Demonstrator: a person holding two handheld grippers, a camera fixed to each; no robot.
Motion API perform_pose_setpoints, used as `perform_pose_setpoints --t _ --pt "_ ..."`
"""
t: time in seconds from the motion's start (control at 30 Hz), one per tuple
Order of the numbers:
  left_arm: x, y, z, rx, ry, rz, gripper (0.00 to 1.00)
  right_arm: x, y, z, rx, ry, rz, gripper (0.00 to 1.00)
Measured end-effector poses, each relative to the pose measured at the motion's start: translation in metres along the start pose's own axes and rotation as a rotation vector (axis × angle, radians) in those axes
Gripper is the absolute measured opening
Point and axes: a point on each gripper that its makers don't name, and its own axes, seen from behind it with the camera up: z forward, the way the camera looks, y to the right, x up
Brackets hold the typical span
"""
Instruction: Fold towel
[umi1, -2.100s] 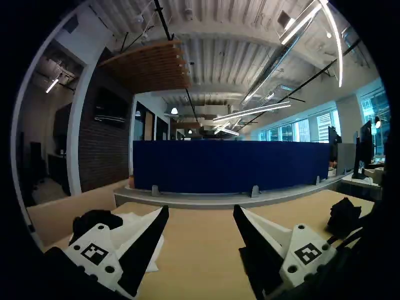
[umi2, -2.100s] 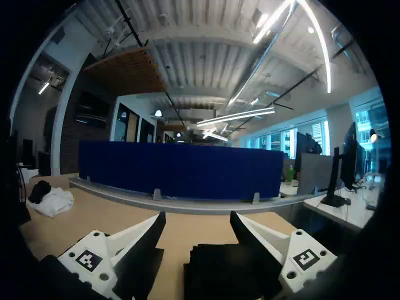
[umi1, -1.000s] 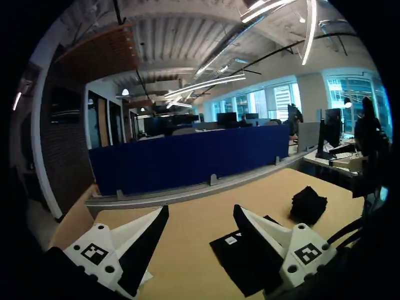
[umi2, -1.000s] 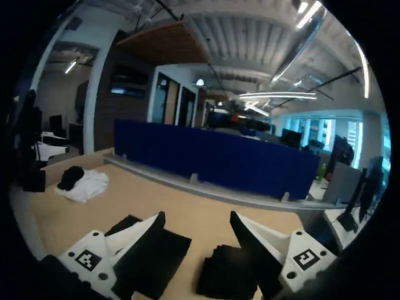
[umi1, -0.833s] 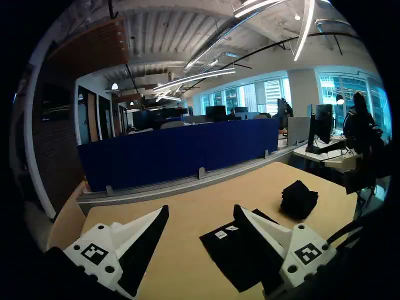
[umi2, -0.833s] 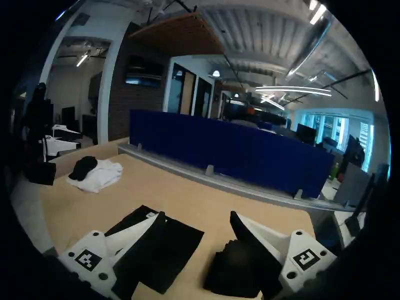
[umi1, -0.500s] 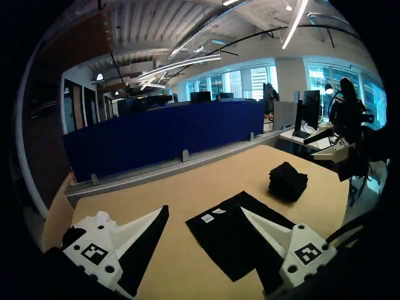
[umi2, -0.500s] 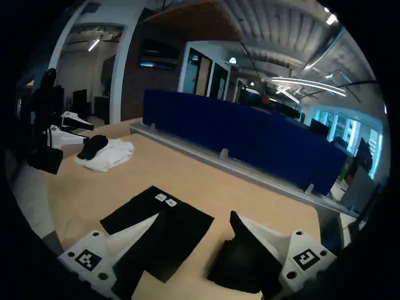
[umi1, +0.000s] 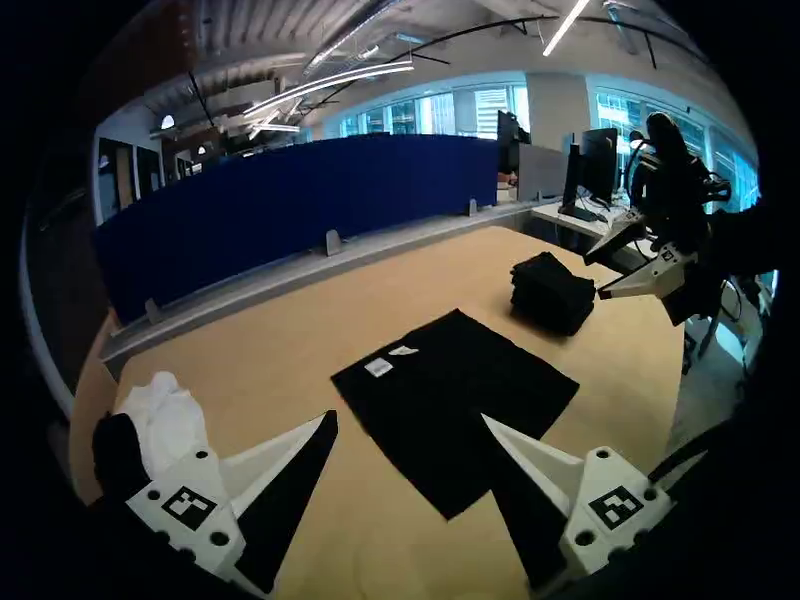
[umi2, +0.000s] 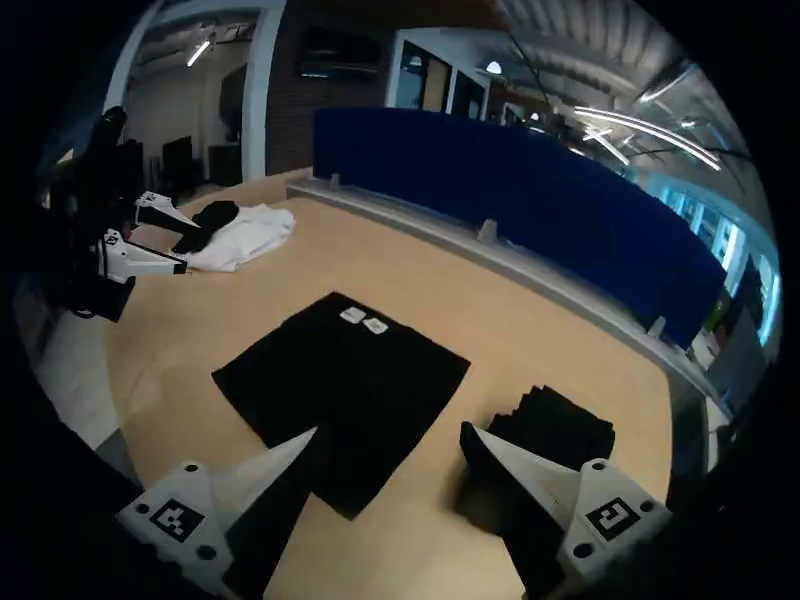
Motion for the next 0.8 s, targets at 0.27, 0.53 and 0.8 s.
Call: perform_pose_setpoints --t 0.27,0.53,0.8 --pt "-0.018 0.009 0.009 -0.04 -0.041 0.004 0.96 -0.019 -0.013 0.01 0.043 -0.049 -0.007 1.0" --pt "-0.061 0.026 0.024 -0.083 -0.113 0.026 0.96 -0.061 -0.025 0.03 0.069 -0.109 -0.023 1.0" --pt "-0.113 0.042 0.047 -0.115 -0.19 0.026 0.96 -0.105 -0.034 0.056 0.089 -0.16 -0.007 1.0"
